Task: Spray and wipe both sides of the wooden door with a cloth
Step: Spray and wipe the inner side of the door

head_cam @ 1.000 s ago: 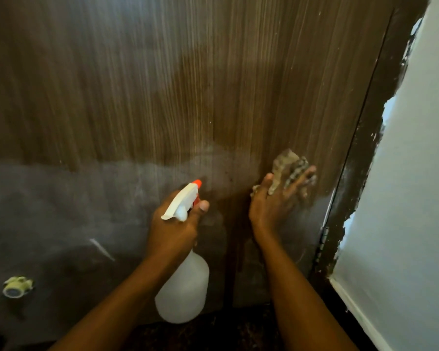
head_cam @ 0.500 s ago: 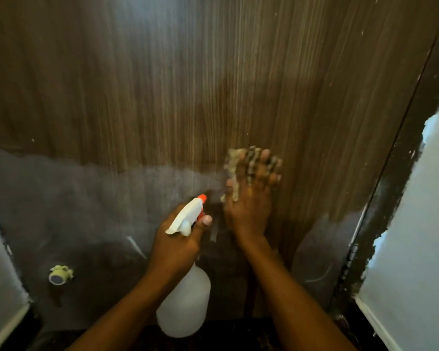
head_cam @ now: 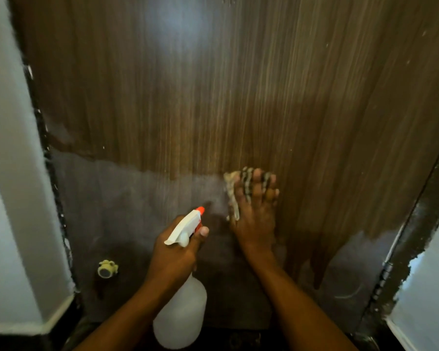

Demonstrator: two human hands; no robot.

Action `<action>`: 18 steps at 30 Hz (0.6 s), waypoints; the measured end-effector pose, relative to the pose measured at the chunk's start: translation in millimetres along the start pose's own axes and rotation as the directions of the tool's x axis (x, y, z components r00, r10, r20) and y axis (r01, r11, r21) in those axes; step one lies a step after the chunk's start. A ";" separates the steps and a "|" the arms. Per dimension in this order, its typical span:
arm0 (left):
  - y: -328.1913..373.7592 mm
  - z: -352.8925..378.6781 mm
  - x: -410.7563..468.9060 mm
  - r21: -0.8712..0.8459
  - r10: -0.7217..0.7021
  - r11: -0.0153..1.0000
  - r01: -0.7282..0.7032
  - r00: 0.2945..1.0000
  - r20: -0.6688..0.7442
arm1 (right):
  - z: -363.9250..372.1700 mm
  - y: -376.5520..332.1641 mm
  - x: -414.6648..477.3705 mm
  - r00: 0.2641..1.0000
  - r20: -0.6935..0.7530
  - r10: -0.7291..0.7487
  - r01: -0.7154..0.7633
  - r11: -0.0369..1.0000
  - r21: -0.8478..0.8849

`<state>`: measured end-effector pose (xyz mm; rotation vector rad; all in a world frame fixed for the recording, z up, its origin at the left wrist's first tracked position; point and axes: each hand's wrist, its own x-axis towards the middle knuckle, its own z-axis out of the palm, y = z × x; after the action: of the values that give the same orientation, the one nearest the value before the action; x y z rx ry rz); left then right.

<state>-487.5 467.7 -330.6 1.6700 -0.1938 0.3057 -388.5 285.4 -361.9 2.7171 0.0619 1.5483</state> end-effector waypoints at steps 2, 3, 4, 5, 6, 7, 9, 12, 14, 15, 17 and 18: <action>1.5 -12.4 0.6 -0.004 0.009 1.000 -0.009 1.000 -0.006 | 9.2 13.0 -31.4 0.985 0.001 -0.175 0.175 0.985 0.004; 1.5 -15.8 0.8 -0.007 0.017 1.000 -0.017 1.000 -0.002 | 11.0 24.3 -45.7 0.978 -0.009 -0.207 0.207 0.978 -0.004; 2.6 -20.2 1.1 -0.013 0.022 1.000 -0.022 1.000 0.003 | 10.3 33.8 -53.7 0.980 -0.017 -0.200 0.199 0.980 -0.016; 2.3 -24.7 2.4 -0.020 0.015 1.000 -0.015 1.000 0.006 | 7.6 38.9 -56.0 0.988 -0.021 -0.150 0.149 0.988 -0.031; 2.8 -30.1 2.7 -0.027 -0.003 1.000 0.003 1.000 0.007 | 5.8 36.7 -53.5 0.998 -0.022 -0.060 0.059 0.997 -0.041; 2.1 -35.3 3.6 -0.032 -0.018 0.999 0.018 1.000 0.003 | 4.0 27.0 -46.4 0.998 -0.028 0.053 -0.054 0.998 -0.043; -0.6 -44.7 5.4 -0.038 -0.024 0.999 0.023 1.000 -0.011 | -0.8 -8.3 -22.0 0.970 -0.058 0.236 -0.237 0.972 0.000; -6.2 -58.9 6.6 -0.044 -0.001 0.999 -0.001 0.999 -0.046 | 0.7 -61.7 7.5 0.997 -0.052 0.053 -0.052 0.998 0.030; -11.4 -67.5 8.0 -0.056 -0.003 0.998 0.000 0.998 -0.062 | 6.7 -78.7 7.9 0.986 -0.061 -0.156 0.157 0.987 0.022; -14.8 -71.9 8.9 -0.060 -0.016 0.998 0.012 0.998 -0.069 | 10.9 -78.8 1.3 0.974 -0.052 -0.221 0.223 0.974 0.036; -17.6 -80.9 10.4 -0.055 -0.036 0.998 0.032 0.997 -0.073 | 19.1 -67.4 -22.4 0.937 -0.030 -0.348 0.349 0.936 0.036; -17.7 -84.9 11.0 -0.050 -0.039 0.998 0.035 0.997 -0.071 | 20.9 -57.3 -33.4 0.918 -0.018 -0.397 0.397 0.918 0.004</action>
<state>-479.1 554.6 -335.3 1.6101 -0.1153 0.3301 -389.1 341.4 -403.1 2.4855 0.5826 1.4470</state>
